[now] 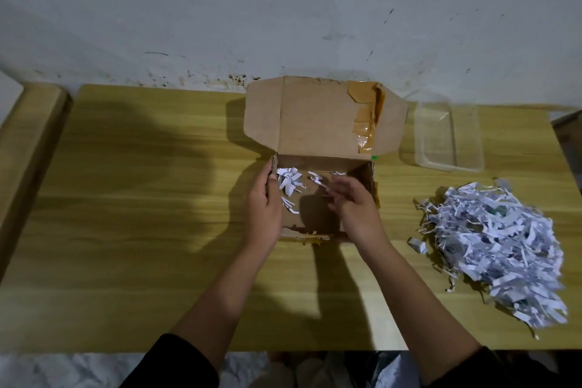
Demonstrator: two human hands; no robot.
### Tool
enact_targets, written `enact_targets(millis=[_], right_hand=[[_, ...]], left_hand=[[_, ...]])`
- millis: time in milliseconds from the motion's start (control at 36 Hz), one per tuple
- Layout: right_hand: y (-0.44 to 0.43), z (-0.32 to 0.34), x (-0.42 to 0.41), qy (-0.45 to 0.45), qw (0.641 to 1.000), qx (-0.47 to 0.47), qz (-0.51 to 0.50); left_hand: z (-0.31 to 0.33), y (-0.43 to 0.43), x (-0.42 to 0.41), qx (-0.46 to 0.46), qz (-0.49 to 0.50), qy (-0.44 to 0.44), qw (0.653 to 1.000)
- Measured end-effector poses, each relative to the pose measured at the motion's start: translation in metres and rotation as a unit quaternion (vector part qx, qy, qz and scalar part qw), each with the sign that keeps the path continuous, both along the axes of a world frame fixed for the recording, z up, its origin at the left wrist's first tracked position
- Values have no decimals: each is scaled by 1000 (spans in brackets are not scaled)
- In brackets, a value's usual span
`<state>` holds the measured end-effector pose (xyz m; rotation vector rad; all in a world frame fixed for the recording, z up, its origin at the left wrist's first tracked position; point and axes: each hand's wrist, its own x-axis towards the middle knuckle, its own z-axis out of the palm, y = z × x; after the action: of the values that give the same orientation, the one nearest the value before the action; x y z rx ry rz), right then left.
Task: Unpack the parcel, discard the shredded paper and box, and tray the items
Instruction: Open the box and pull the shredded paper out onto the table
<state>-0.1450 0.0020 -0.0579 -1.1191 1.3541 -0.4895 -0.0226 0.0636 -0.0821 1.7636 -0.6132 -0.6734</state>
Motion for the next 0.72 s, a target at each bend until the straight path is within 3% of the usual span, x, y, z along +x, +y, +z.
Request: enact_targets(millis=[83,194,306,417,611,722], right_hand=[[2,-4,-4,83,996,-42,-4],[0,-3,3,148,989,-18,10],[-7,-1,11,134,991,20,-9],[-8,-6,19,58,995,78,5],[-6,-13,10,121,991,-17,-46],[-15,-13,16,133,990,-18,-40]], left_hand=[[-4,0,-1,3,1,-8,1000],[-5,0,-1,8,2,-27,1000],[-4,0,-1,3,-5,-18,1000],[-5,1,1,10,-11,-24,1000],[2,0,0,8,-41,1,999],[-3,1,3,20,-47,-7,999]])
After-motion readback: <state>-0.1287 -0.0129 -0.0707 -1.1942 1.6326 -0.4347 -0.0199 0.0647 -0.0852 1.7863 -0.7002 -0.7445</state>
